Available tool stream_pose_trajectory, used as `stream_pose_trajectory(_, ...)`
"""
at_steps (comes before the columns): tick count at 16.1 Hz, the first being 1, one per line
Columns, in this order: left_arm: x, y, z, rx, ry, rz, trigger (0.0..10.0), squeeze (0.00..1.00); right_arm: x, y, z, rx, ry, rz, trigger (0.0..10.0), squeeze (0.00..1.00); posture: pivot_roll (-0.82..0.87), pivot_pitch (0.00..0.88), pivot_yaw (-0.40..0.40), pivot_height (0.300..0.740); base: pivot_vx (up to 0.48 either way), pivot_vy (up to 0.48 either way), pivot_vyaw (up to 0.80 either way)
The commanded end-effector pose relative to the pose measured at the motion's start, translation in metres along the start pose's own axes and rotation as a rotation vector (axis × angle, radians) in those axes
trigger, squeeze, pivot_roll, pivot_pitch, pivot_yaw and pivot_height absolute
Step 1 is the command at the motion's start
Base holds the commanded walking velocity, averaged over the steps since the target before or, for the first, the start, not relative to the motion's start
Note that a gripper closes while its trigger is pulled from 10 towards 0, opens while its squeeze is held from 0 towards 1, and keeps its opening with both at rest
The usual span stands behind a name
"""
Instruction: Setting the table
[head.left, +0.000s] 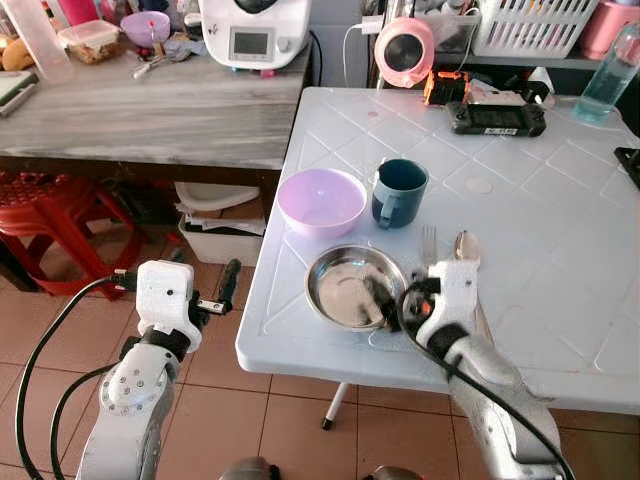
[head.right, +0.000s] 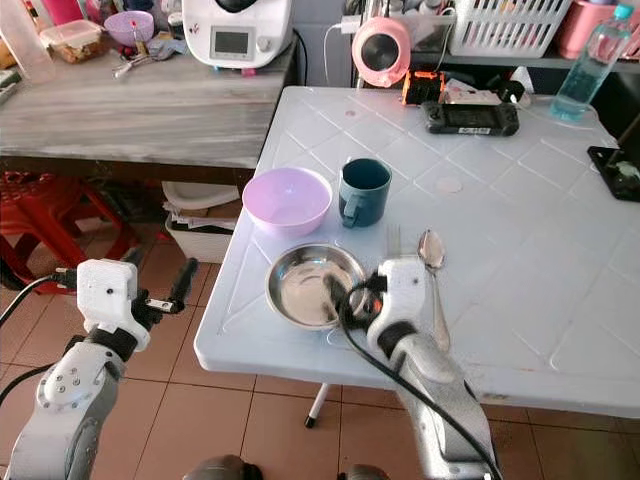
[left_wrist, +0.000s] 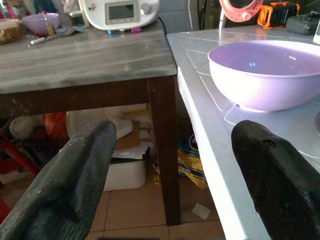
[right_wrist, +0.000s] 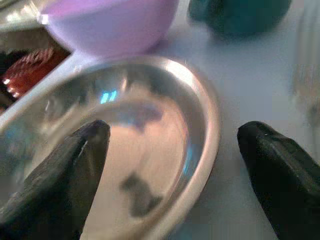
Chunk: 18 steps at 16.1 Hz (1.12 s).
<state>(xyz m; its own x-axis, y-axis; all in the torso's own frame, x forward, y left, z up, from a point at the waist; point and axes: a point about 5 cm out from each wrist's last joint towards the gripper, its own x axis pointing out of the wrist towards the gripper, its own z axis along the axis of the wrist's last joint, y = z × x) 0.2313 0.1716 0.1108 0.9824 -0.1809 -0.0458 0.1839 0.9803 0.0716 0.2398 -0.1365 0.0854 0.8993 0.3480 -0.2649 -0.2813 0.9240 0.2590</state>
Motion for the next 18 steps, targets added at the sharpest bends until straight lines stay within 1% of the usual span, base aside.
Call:
stream_pose_trajectory(1, 0.0, -0.001, 0.003, 0.002, -0.007, -0.004, 10.0, 0.0, -0.002, 0.008, 0.004, 0.009, -0.004, 0.034, 10.0, 0.0, 0.02, 0.036, 0.042, 0.74, 0.0, 0.0, 0.0)
stream_pose_trajectory(2, 0.0, -0.001, 0.003, 0.002, -0.006, -0.005, 10.0, 0.0, -0.002, 0.008, 0.003, 0.022, 0.003, 0.036, 10.0, 0.0, 0.02, 0.036, 0.042, 0.74, 0.0, 0.0, 0.0)
stream_pose_trajectory(3, 0.001, -0.001, 0.003, 0.002, -0.006, -0.007, 10.0, 0.0, -0.002, 0.011, -0.002, 0.023, 0.043, 0.051, 3.8, 0.0, 0.02, 0.037, 0.043, 0.74, 0.0, 0.0, 0.0)
stream_pose_trajectory(4, 0.002, -0.001, 0.004, 0.002, -0.006, -0.009, 10.0, 0.0, -0.001, 0.012, -0.003, 0.017, 0.055, 0.061, 1.4, 0.0, 0.02, 0.036, 0.042, 0.74, 0.0, 0.0, 0.0)
stream_pose_trajectory(5, 0.002, -0.001, 0.004, 0.002, -0.006, -0.01, 10.0, 0.0, 0.0, 0.012, -0.003, 0.035, 0.061, 0.065, 0.0, 0.0, 0.02, 0.036, 0.041, 0.74, 0.0, 0.0, 0.0)
stream_pose_trajectory(10, 0.002, -0.003, 0.003, -0.002, -0.002, -0.01, 10.0, 0.0, 0.001, 0.011, -0.008, 0.053, 0.135, 0.079, 0.0, 0.0, 0.02, 0.031, 0.038, 0.74, 0.0, 0.0, 0.0)
stream_pose_trajectory(16, 0.005, -0.004, 0.004, -0.002, -0.008, -0.017, 10.0, 0.0, 0.003, 0.001, -0.013, 0.169, 0.19, 0.019, 0.0, 0.0, 0.02, 0.018, 0.038, 0.74, 0.0, 0.0, 0.0)
stream_pose_trajectory(18, 0.006, -0.004, 0.004, -0.004, -0.009, -0.019, 10.0, 0.0, 0.003, -0.003, -0.015, 0.185, 0.201, 0.004, 0.0, 0.0, 0.02, 0.015, 0.037, 0.74, 0.0, 0.0, 0.0)
